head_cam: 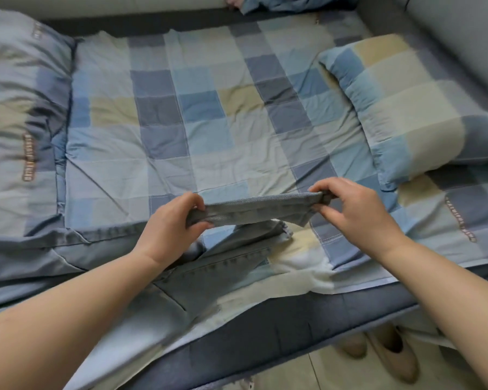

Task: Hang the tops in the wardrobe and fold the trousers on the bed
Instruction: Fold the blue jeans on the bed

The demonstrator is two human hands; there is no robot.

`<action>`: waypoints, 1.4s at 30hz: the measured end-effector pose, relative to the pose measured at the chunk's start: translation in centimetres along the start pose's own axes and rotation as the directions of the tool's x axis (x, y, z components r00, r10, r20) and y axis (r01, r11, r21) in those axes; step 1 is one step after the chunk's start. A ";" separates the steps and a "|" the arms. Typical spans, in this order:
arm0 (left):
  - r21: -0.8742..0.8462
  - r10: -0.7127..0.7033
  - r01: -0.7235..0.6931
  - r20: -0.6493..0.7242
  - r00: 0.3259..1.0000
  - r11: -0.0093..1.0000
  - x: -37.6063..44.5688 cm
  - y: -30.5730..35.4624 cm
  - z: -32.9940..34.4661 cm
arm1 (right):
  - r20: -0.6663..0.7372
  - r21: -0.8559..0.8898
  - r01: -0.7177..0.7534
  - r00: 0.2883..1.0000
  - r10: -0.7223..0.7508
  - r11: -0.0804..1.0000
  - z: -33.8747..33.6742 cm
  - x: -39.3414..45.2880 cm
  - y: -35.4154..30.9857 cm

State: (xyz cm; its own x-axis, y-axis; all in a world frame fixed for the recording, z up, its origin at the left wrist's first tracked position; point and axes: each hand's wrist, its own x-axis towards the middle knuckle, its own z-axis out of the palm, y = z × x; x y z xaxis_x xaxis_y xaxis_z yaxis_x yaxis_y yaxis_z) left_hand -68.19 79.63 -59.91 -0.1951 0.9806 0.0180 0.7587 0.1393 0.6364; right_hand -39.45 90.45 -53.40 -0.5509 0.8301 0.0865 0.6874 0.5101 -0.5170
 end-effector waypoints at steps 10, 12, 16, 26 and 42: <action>0.389 0.140 -0.133 0.009 0.990 0.912 2.3 2.4 -3.8 | -0.219 0.172 -0.153 0.957 0.189 0.973 0.1 -0.4 -1.0; 0.496 0.055 -0.071 0.048 0.997 0.865 3.6 1.6 -3.4 | -0.260 0.192 -0.173 0.940 0.220 0.966 1.2 0.9 0.0; 0.481 -0.031 0.025 0.006 0.999 0.877 7.7 0.2 -0.8 | -0.231 0.208 -0.208 0.939 0.255 0.956 3.6 5.5 3.6; 0.261 -0.284 0.281 -0.028 0.958 0.923 18.8 -5.8 9.2 | -0.077 0.204 -0.354 0.924 0.375 0.913 12.3 19.8 12.8; 0.346 -0.375 0.225 0.467 0.801 0.911 0.0 -10.0 13.8 | 0.698 -0.087 0.354 0.689 -0.197 0.931 18.8 3.0 17.6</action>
State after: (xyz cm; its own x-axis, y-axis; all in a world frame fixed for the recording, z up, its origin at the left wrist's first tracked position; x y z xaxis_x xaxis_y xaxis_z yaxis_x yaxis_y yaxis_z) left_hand -67.23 80.15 -76.90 -0.1506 0.7972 -0.5847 0.8619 0.3955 0.3172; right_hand -37.87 97.67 -78.20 -0.8450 0.3143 -0.4326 0.4861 0.7887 -0.3765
